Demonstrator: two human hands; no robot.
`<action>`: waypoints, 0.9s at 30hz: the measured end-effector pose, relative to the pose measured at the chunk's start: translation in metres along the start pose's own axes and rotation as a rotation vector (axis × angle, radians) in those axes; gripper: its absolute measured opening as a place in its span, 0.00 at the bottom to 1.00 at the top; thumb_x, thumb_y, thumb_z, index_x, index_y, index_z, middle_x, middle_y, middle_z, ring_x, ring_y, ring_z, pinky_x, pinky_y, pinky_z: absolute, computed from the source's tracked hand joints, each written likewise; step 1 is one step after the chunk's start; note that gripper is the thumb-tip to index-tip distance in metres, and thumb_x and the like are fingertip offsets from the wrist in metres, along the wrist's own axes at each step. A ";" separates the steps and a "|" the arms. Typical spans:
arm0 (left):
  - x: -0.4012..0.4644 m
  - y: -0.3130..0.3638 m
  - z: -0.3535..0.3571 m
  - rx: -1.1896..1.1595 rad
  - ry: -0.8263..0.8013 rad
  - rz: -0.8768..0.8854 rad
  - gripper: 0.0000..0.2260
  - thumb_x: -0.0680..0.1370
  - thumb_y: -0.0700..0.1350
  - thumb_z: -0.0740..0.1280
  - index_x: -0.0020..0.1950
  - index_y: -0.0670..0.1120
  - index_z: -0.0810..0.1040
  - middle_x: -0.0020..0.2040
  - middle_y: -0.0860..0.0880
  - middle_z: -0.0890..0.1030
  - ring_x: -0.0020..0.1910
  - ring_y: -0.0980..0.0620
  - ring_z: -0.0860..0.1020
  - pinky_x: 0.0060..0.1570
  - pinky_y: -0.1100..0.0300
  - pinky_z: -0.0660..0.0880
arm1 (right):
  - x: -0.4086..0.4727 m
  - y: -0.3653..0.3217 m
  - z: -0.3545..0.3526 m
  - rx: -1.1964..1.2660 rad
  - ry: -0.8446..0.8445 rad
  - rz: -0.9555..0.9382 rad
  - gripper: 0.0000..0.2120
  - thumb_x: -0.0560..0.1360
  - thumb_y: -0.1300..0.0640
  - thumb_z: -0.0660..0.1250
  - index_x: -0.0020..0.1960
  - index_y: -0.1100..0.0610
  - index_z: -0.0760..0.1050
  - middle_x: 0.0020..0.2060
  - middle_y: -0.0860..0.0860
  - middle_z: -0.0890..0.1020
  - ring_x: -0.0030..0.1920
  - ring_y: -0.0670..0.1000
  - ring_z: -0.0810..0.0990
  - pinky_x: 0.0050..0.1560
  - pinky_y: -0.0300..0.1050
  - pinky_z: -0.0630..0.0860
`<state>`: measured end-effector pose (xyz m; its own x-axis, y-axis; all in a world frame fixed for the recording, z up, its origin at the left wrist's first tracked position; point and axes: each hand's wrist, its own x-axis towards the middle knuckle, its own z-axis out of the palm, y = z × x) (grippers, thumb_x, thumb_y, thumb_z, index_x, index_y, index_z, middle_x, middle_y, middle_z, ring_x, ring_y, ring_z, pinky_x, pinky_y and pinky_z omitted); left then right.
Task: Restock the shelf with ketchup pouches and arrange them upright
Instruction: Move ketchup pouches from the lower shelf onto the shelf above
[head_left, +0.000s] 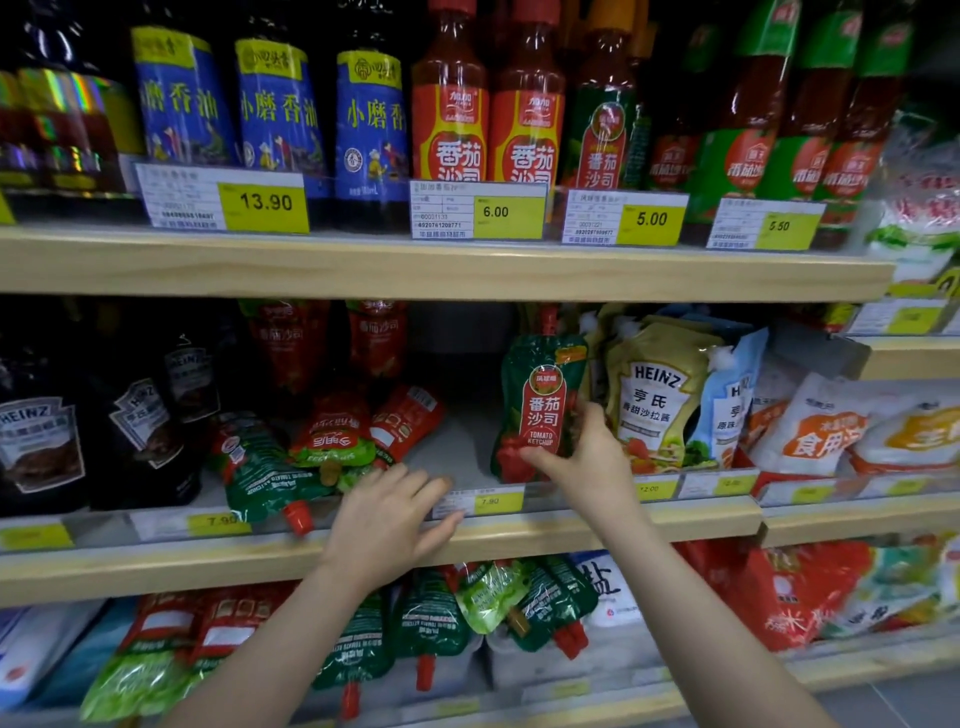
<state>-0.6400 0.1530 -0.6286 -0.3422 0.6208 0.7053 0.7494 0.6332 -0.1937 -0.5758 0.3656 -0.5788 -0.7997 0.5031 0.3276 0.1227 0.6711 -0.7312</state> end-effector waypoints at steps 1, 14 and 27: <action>0.000 0.000 0.000 -0.009 0.011 0.000 0.17 0.75 0.57 0.58 0.46 0.47 0.81 0.35 0.51 0.79 0.34 0.50 0.77 0.33 0.59 0.71 | -0.001 -0.001 0.004 -0.014 0.018 0.000 0.39 0.63 0.47 0.77 0.66 0.55 0.62 0.58 0.53 0.78 0.56 0.56 0.78 0.53 0.52 0.76; -0.001 -0.001 0.001 -0.037 0.013 -0.007 0.16 0.75 0.56 0.60 0.46 0.47 0.82 0.34 0.52 0.79 0.34 0.51 0.76 0.33 0.60 0.71 | 0.040 -0.014 0.032 -0.096 0.074 0.094 0.27 0.69 0.54 0.73 0.60 0.60 0.65 0.55 0.61 0.80 0.53 0.62 0.79 0.50 0.56 0.77; 0.002 0.000 -0.039 -0.195 0.051 -0.044 0.16 0.74 0.51 0.63 0.58 0.45 0.78 0.43 0.51 0.76 0.42 0.52 0.74 0.40 0.61 0.70 | -0.001 -0.021 0.026 -0.075 0.136 -0.146 0.31 0.71 0.52 0.71 0.68 0.60 0.63 0.62 0.58 0.71 0.60 0.60 0.74 0.53 0.52 0.74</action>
<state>-0.6186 0.1366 -0.6009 -0.3516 0.5674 0.7446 0.8317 0.5545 -0.0299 -0.5928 0.3370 -0.5793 -0.7265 0.4628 0.5081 0.0583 0.7782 -0.6253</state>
